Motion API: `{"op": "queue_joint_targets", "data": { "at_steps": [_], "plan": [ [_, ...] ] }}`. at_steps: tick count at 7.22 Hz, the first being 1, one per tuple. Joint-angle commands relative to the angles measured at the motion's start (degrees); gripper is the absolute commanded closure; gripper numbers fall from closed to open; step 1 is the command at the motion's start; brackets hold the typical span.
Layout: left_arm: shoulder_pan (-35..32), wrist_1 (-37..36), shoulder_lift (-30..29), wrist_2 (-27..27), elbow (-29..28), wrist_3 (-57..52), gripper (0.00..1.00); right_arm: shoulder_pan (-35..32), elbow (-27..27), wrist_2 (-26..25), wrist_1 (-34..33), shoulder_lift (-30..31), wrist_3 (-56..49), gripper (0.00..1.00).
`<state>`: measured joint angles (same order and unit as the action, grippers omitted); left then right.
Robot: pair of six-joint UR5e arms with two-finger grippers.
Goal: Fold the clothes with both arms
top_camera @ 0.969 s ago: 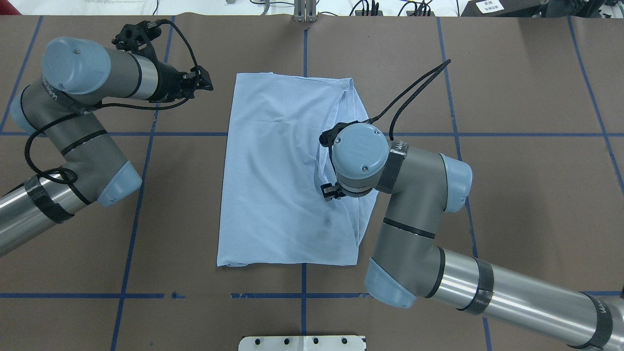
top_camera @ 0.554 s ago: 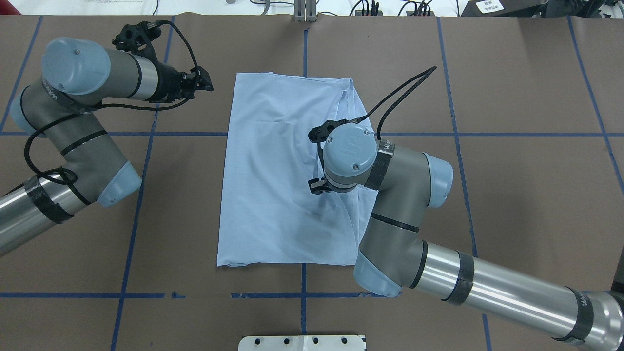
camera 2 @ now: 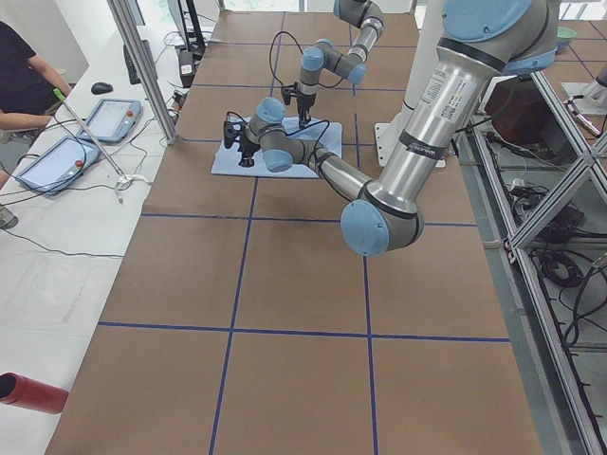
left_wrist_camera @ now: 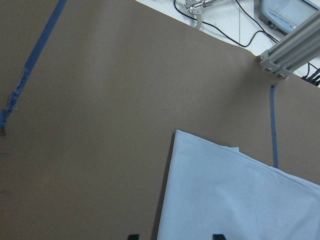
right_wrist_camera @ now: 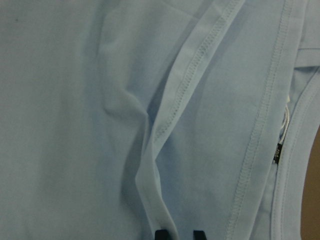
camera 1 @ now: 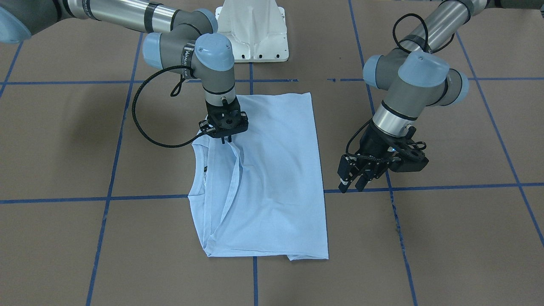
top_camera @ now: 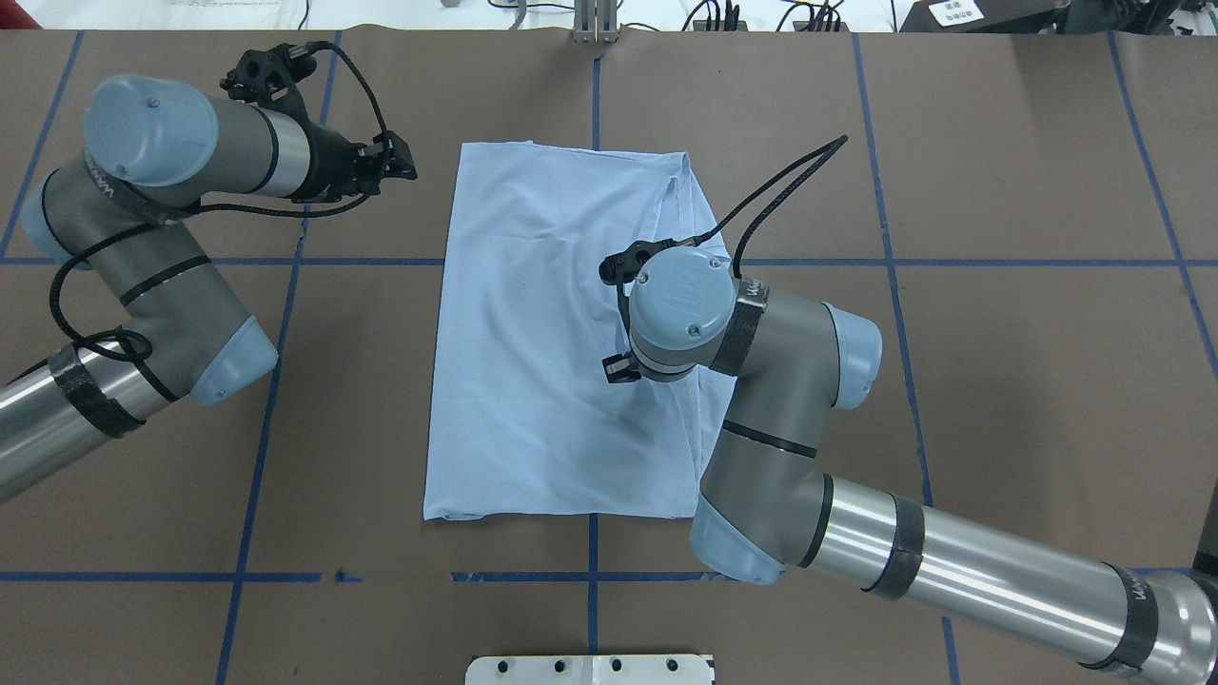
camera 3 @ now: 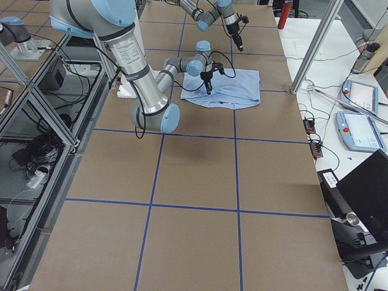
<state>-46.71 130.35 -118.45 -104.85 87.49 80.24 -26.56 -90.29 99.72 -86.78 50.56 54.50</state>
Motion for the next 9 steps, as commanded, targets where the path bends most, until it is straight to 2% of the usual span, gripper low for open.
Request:
{"op": "queue_joint_targets", "data": {
  "at_steps": [1, 4, 6, 7, 8, 9],
  "plan": [
    [0.0, 0.0, 0.1, 0.0, 0.0, 0.1, 0.42, -0.1, -0.5, 3.1, 0.1, 0.8, -0.1, 1.0],
    [0.0, 0.0, 0.0, 0.0, 0.1, 0.4, 0.42, -0.4, -5.9, 4.4, 0.0, 5.2, -0.8, 1.0],
    [-0.1, 0.0, 0.0, 0.1, 0.4, 0.4, 0.42, -0.4, -5.8, 4.3, -0.1, 5.6, -0.2, 1.0],
    [-0.1, -0.1, 0.0, 0.1, 0.5, 0.5, 0.42, -0.5, -5.6, 4.1, -0.1, 5.5, 0.0, 0.5],
    [-0.1, -0.1, 0.0, 0.1, 0.5, 0.5, 0.42, -0.8, -5.7, 4.1, -0.1, 5.6, 0.0, 0.21],
    [-0.1, -0.1, 0.0, 0.1, 0.6, 0.4, 0.42, -0.9, -6.5, 4.0, -0.7, 5.5, 1.5, 0.14]
  ]
}}
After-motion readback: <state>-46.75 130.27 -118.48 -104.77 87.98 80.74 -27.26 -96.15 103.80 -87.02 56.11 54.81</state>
